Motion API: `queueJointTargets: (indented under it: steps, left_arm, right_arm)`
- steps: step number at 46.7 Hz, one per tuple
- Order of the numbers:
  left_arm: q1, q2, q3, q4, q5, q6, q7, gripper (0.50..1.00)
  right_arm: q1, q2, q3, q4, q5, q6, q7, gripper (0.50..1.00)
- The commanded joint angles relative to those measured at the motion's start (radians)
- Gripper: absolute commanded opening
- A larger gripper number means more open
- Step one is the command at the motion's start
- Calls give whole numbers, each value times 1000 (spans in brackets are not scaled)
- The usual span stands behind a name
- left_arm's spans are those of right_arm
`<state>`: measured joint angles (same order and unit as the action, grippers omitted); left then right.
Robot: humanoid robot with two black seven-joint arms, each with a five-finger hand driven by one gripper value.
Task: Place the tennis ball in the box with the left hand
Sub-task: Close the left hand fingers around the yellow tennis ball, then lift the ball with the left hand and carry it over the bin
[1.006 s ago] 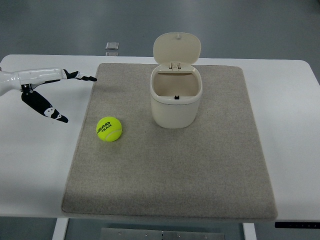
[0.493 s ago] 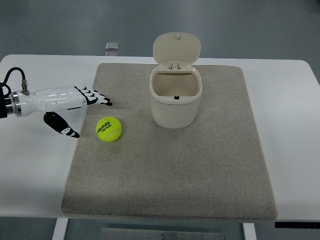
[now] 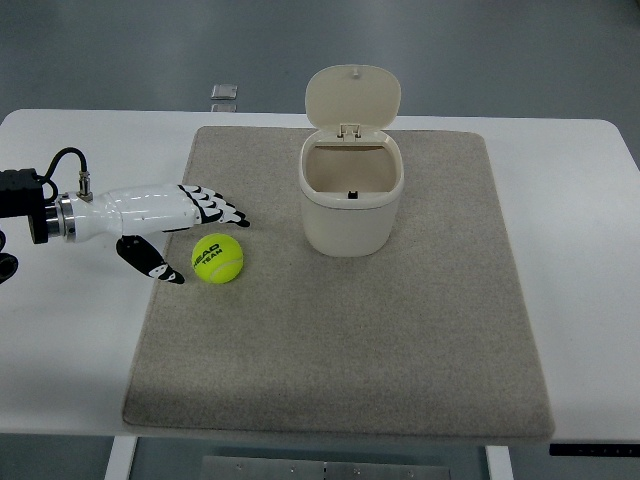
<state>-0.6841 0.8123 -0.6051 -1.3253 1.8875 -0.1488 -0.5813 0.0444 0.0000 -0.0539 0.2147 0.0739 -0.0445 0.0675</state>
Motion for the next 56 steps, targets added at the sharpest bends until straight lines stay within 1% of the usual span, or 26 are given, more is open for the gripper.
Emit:
queueJointTargets:
  steps: [1,3,5,7,10,12,14,15,18,19,21,23,24,26,29,34,39,50,56]
  left_arm:
    - [0,-18,1,1,27,0,0,844]
    - [0,-24,1,5,36,0,1,821]
    - [0,-27,1,6,42,0,1,814]
    - [0,-28,1,8,44,1,1,784]
    - [0,-30,1,8,44,3,1,776]
    - [0,-35,1,8,44,3,1,750]
    - [0,-39,1,8,44,3,1,739]
    - [-2,-39,1,9,45,3,1,729]
    - [-5,-39,1,11,47,3,1,673]
    - [-5,-39,1,12,47,3,1,662]
    - [-5,-39,1,15,45,5,1,658]
    - [-5,-39,1,18,47,5,1,626]
    - [-6,-39,1,18,47,5,1,621]
    - [-6,-39,1,18,45,5,1,583]
    - [-9,-38,1,18,45,5,1,504]
    - [-20,-19,-7,14,41,17,-2,500]
    - [-45,28,-8,14,36,38,-8,500]
    - [-58,68,-8,14,35,143,-9,500]
    - [-87,93,-10,5,35,170,-14,500]
  right_arm:
    - [0,0,0,0,0,0,0,903]
    - [0,0,0,0,0,0,0,903]
    - [0,0,0,0,0,0,0,903]
    - [0,0,0,0,0,0,0,903]
    - [0,0,0,0,1,0,0,903]
    - [0,0,0,0,0,0,0,903]
    - [0,0,0,0,0,0,0,903]
    - [0,0,0,0,1,0,0,903]
    - [0,0,0,0,1,0,0,903]
    - [0,0,0,0,0,0,0,903]
    - [0,0,0,0,0,0,0,903]
    - [0,0,0,0,0,0,0,903]
    - [0,0,0,0,0,0,0,903]
    - [0,0,0,0,0,0,0,903]
    - [0,0,0,0,0,0,0,903]
    - [0,0,0,0,0,0,0,903]
    - [0,0,0,0,0,0,0,903]
    - [0,0,0,0,0,0,0,903]
    - [0,0,0,0,1,0,0,903]
